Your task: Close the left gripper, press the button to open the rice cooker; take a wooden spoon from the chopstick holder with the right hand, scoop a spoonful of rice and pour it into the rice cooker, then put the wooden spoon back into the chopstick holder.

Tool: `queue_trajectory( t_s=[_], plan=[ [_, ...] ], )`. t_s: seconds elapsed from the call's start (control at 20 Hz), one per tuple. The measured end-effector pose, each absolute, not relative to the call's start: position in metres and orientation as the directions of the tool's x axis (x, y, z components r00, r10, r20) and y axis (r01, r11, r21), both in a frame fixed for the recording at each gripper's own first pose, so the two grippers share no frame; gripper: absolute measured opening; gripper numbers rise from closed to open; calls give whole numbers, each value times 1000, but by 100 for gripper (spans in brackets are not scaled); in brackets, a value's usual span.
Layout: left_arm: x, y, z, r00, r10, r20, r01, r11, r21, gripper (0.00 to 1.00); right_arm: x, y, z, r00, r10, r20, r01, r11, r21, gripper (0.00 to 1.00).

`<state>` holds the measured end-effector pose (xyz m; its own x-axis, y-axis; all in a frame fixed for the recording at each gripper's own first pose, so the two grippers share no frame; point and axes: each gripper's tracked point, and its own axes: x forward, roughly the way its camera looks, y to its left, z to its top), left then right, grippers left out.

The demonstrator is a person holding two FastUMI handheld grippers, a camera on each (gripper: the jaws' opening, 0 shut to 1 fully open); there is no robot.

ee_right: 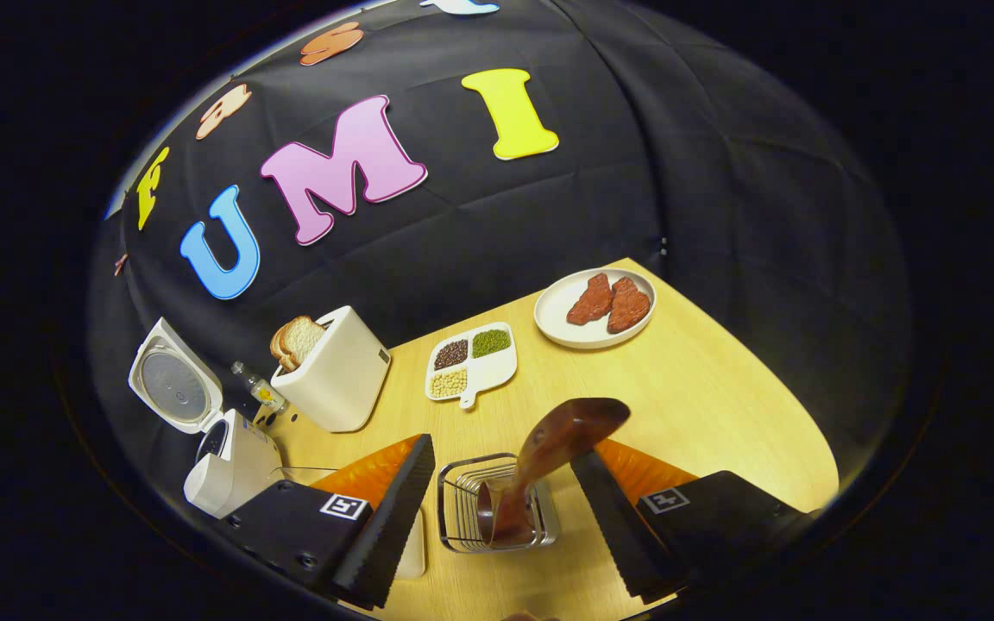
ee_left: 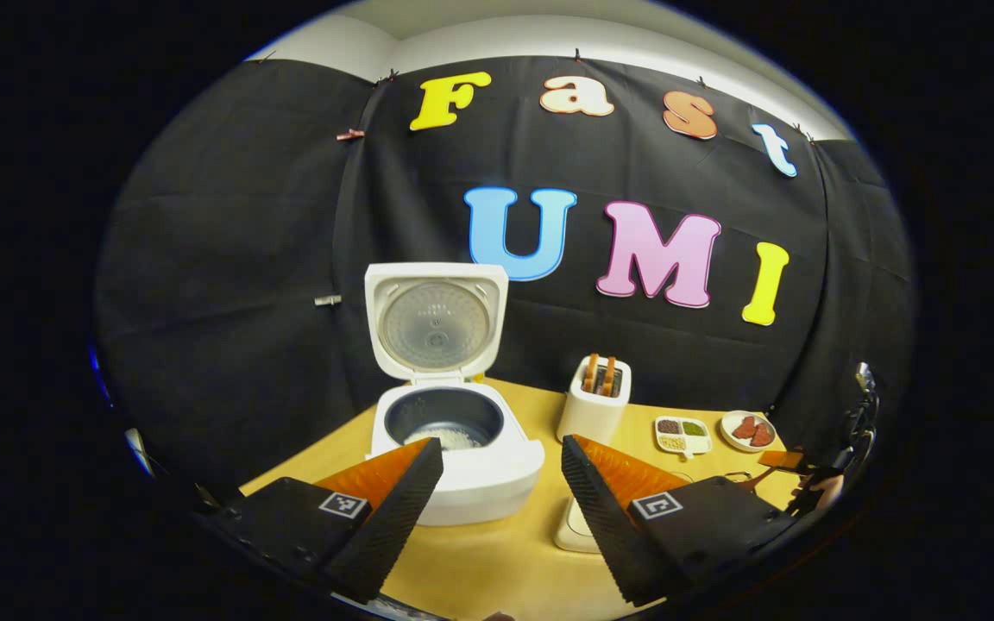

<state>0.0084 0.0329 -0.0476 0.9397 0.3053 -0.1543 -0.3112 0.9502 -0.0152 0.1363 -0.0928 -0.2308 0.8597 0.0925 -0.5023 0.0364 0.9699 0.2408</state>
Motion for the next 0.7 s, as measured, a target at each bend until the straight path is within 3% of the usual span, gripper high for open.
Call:
queue_trajectory(
  t_s=[0.4, 0.7],
  plan=[
    [53, 77, 42, 962, 272, -14, -271, 961, 58, 95, 84, -111, -183, 904, -35, -427, 65, 996, 56, 98],
    [108, 131, 108, 958, 286, 32, -283, 956, -75, 95, 54, -76, -146, 930, -27, -368, 31, 1000, 6, 99]
  ],
)
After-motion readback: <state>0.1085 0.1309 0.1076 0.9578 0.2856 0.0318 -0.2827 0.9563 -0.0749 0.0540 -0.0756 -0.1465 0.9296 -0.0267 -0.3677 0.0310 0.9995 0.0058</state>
